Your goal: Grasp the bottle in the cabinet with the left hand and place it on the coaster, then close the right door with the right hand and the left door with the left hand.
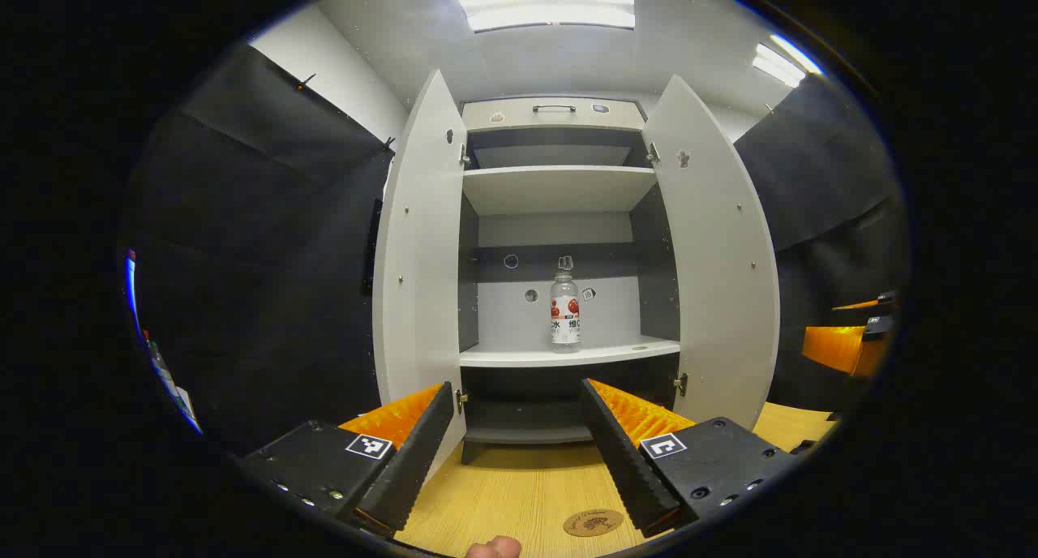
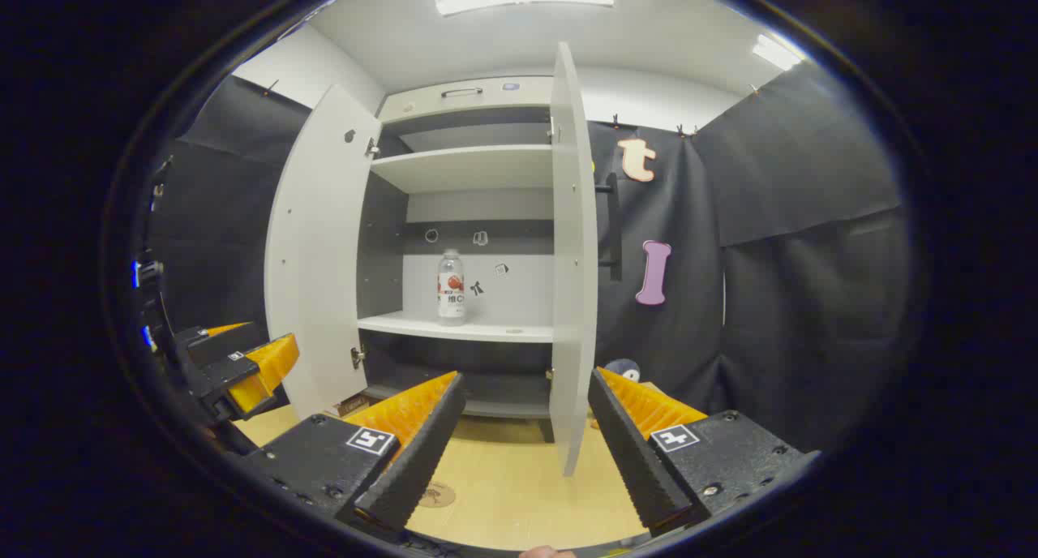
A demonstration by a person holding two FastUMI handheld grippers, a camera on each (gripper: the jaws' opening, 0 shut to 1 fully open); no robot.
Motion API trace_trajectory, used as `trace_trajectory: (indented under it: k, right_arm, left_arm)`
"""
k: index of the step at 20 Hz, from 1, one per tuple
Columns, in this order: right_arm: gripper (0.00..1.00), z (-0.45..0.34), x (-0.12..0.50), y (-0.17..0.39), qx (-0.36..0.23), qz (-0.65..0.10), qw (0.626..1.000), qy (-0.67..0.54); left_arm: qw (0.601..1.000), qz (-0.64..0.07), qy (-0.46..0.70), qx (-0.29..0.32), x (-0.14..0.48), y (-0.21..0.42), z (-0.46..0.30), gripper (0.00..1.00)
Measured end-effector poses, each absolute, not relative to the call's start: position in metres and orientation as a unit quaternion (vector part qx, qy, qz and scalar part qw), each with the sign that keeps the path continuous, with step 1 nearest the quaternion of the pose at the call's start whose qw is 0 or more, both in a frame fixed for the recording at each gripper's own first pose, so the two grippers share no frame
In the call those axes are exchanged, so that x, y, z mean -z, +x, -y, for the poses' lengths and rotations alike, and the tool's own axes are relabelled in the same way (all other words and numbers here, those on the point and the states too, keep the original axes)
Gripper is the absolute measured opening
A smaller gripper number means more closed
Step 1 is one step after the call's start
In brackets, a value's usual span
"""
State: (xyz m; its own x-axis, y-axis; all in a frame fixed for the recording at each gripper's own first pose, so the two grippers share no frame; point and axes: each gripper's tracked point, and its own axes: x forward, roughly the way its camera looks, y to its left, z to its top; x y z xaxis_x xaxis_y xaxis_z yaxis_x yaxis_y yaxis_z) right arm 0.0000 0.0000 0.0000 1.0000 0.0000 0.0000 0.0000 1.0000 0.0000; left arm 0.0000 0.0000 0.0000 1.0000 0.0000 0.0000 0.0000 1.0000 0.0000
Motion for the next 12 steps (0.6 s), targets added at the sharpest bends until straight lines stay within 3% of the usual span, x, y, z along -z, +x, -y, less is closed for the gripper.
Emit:
trace_trajectory:
  k: [4,12]
  right_arm:
    - [0.97,-0.0031,0.0019,0.0021,-0.003,-0.005,1.0,0.005]
    - [1.0,-0.0061,-0.0009,-0.0008,-0.009,-0.003,1.0,-0.002]
  left_arm:
    - [1.0,0.005,0.008,0.007,-0.0011,-0.0029,0.0042,0.99]
    - [1.0,0.005,0.009,0.002,-0.0005,-0.003,0.0004,0.95]
